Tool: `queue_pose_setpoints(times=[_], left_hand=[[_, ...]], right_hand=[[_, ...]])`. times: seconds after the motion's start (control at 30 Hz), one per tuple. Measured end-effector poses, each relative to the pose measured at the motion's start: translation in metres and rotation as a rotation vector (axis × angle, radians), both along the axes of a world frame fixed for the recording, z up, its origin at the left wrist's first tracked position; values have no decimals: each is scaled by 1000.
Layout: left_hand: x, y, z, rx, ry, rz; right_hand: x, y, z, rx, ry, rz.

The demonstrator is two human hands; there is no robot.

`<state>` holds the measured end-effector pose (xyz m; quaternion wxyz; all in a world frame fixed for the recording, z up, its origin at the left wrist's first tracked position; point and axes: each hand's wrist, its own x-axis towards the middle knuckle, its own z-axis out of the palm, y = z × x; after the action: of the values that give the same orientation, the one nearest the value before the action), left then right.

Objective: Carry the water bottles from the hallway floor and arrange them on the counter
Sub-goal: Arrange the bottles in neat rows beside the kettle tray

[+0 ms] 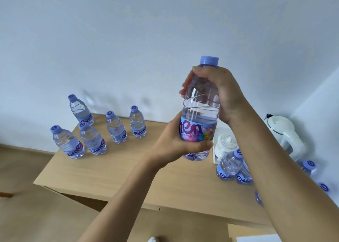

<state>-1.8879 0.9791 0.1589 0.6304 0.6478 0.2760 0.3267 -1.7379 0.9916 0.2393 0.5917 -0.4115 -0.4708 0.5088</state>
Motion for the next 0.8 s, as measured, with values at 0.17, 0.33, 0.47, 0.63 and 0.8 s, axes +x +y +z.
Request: queue_pose_setpoints(times=[0.17,0.33,0.47,0.63,0.8], left_hand=[[12,-6,2,11,7,73],[27,-16,-2,58,16,224],[24,-15,3,18,1,164],[16,-16,13,2,-38,-44],[21,-18,12,-49,-61,-74]], right_hand=[[-2,-7,5,2,-57,-188],[-4,-10,6,16,-118,-405],[9,-15,10,28,-228,-229],[23,-22,13,27,-61,46],[20,-25,12,41,-82,-100]])
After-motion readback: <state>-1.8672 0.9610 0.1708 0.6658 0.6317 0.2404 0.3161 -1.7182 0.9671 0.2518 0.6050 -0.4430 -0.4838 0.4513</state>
